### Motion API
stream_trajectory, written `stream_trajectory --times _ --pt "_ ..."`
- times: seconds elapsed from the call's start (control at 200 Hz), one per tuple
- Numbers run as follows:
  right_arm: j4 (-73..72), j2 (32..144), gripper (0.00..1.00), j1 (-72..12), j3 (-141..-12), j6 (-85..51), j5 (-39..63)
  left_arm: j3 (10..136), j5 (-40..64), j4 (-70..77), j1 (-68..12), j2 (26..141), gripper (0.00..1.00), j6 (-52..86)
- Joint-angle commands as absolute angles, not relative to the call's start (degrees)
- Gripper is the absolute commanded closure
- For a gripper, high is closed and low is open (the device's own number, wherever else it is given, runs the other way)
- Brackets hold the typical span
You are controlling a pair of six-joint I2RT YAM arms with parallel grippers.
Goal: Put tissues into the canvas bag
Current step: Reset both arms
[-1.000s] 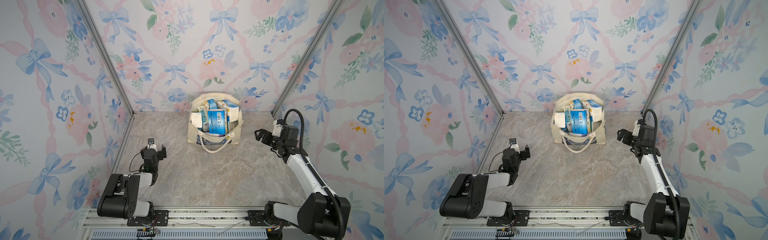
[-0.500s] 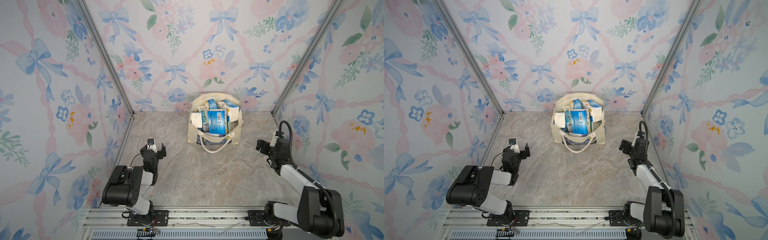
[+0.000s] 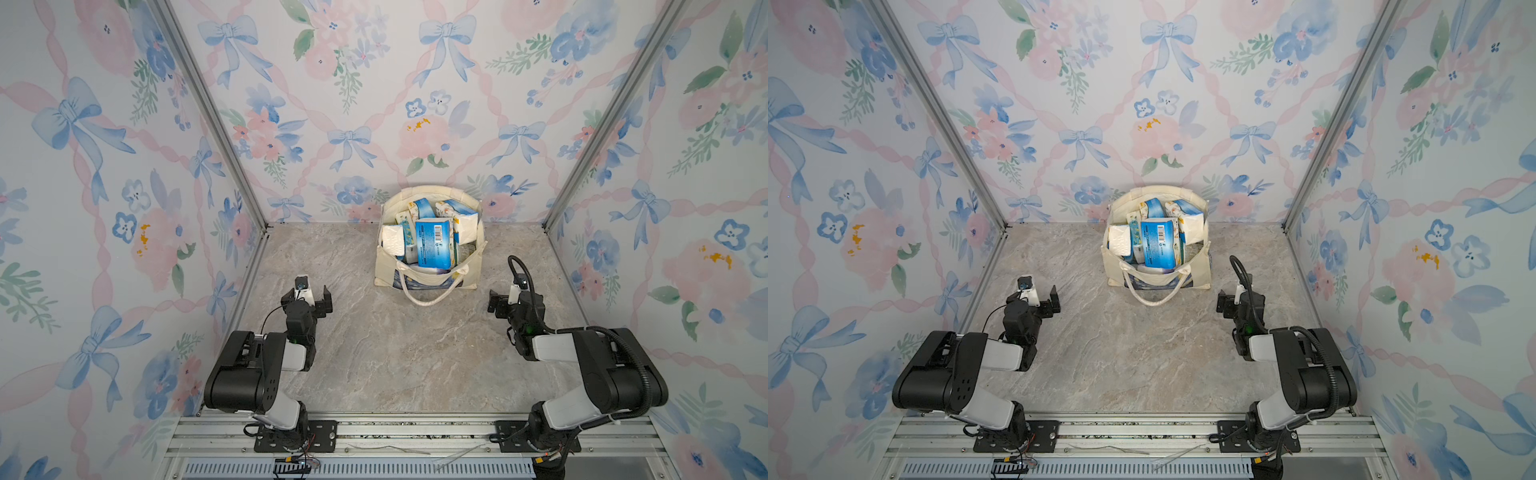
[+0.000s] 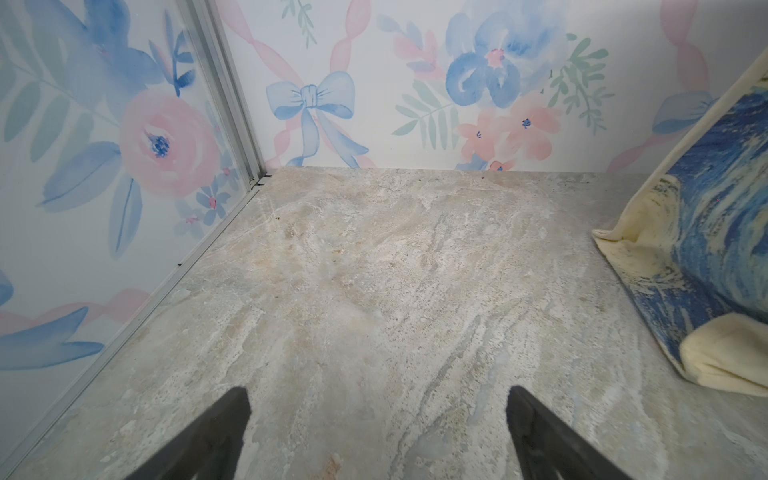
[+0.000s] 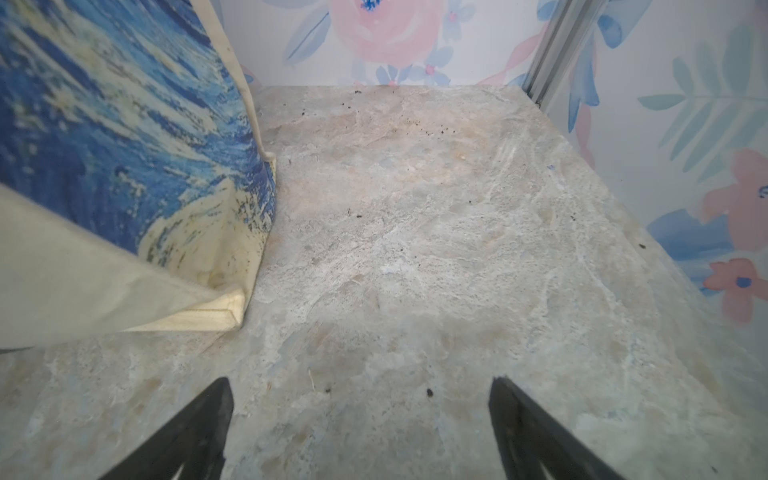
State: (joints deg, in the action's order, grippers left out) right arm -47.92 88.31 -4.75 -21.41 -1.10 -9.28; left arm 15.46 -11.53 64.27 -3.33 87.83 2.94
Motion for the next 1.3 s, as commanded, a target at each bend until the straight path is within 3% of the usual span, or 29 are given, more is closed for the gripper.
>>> stream_trajectory --times 0.0,0.14,1.295 --pt "-52.9 88.3 0.04 -5.0 -21.5 1.2 -11.4 14.7 -11.2 65.4 -3.2 88.4 0.02 2.1" --pt "-49.8 88.1 0.03 -2.4 -22.9 -0.2 -6.8 14.7 -11.1 65.4 -3.2 88.5 0.02 2.1" --pt "-49.8 88.2 0.03 -3.6 -22.9 0.4 -8.9 14.7 -11.1 65.4 -3.2 88.5 0.02 2.1"
